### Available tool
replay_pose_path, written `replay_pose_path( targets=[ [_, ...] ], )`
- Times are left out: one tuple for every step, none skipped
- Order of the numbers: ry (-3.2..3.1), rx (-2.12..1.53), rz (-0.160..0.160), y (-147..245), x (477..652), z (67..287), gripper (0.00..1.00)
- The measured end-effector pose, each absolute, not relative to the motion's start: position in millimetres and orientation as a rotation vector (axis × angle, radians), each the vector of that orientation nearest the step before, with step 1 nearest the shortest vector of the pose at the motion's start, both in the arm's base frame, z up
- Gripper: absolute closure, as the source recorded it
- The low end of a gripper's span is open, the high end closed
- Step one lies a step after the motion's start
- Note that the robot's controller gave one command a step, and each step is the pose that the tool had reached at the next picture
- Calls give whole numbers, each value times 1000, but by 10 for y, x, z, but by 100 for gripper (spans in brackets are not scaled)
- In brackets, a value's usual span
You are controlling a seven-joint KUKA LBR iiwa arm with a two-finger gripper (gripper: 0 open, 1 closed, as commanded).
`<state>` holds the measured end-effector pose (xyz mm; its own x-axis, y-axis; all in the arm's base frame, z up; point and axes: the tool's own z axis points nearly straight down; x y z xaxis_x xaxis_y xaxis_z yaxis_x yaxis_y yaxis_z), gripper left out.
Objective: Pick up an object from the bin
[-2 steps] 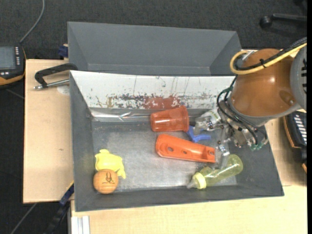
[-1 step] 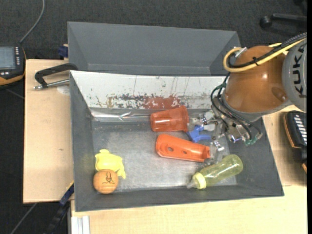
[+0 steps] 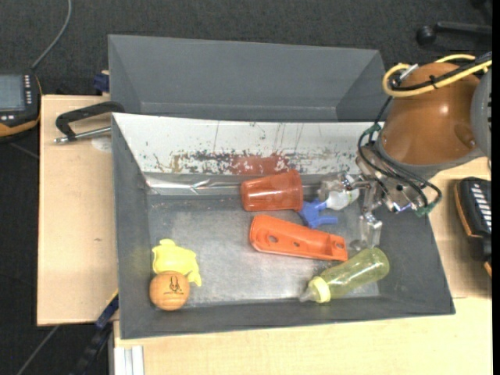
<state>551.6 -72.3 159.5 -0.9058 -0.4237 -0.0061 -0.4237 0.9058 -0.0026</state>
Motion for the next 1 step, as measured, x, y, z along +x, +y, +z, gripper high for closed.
replay_pose_path(
  targets=[
    [3085,-549,-1,-814,5391,1545,0]
  ],
)
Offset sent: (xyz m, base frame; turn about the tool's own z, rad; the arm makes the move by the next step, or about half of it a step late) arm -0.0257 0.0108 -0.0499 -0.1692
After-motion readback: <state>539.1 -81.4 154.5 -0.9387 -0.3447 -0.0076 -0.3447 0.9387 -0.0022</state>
